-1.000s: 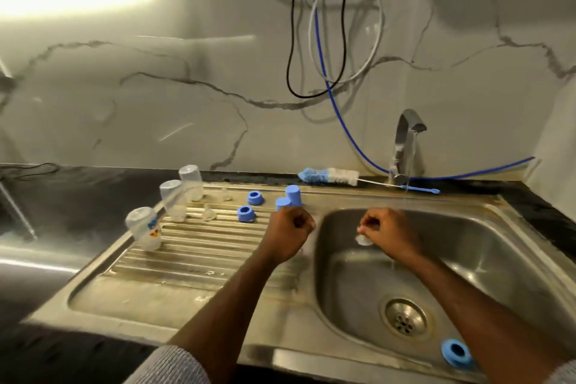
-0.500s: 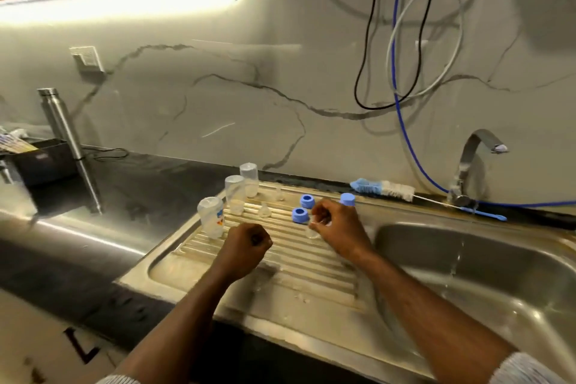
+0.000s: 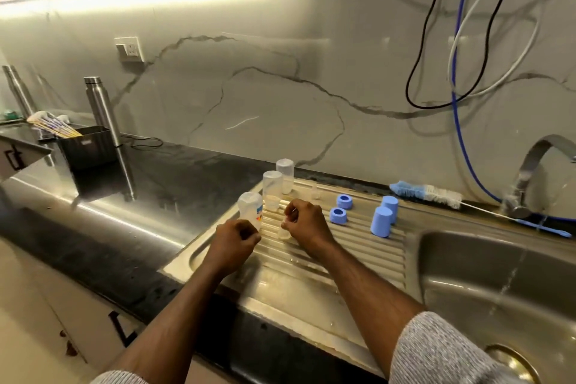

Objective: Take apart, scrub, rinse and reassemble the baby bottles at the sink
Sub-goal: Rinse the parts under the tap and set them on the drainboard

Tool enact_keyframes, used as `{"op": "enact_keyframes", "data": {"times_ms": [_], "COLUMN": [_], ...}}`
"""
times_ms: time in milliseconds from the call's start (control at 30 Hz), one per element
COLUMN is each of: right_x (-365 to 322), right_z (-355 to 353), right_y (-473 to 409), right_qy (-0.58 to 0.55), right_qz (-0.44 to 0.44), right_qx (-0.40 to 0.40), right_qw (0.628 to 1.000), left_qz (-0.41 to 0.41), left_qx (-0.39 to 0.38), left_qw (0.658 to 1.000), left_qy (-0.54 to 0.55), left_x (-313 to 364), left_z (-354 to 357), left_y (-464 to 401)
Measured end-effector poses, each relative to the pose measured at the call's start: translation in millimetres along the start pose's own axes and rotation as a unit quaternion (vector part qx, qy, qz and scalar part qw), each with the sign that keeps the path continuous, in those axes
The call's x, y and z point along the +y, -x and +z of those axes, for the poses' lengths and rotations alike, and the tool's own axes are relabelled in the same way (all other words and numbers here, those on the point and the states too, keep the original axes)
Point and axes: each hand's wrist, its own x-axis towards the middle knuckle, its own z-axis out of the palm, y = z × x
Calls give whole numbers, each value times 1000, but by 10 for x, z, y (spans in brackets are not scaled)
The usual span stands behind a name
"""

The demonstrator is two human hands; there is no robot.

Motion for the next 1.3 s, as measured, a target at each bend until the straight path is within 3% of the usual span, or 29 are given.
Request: {"op": "enact_keyframes", "data": {"times_ms": [233,500,667,933,1133,1300], "right_x": [82,536,1100,2286,2944,3059], "right_z": [-116,-789,-1465,-2771,-3203,-3192], "right_y": [72,381,711,1660,2241,2346], "right_qy": [-9,-31,-11,95,133,208], "right_qz": [20,19,46,155,296,379], "right_qx": [5,52,99,86,-28,-248], "right_qw": [1000,998,994,980,945,867], "left_qz": [24,88,134,220,205,201], "left_qx": [0,-49,-70,-201,-350,-390], "left_qw": [1000,994,987,951,913,898], "left_qy": [9,45,47,79,47,29], "left_x": [150,759,1388,2464,2786,2828], "left_z": [96,580,1287,2723,3535,3835], "left_y": [14,18,27,392,697,657]}}
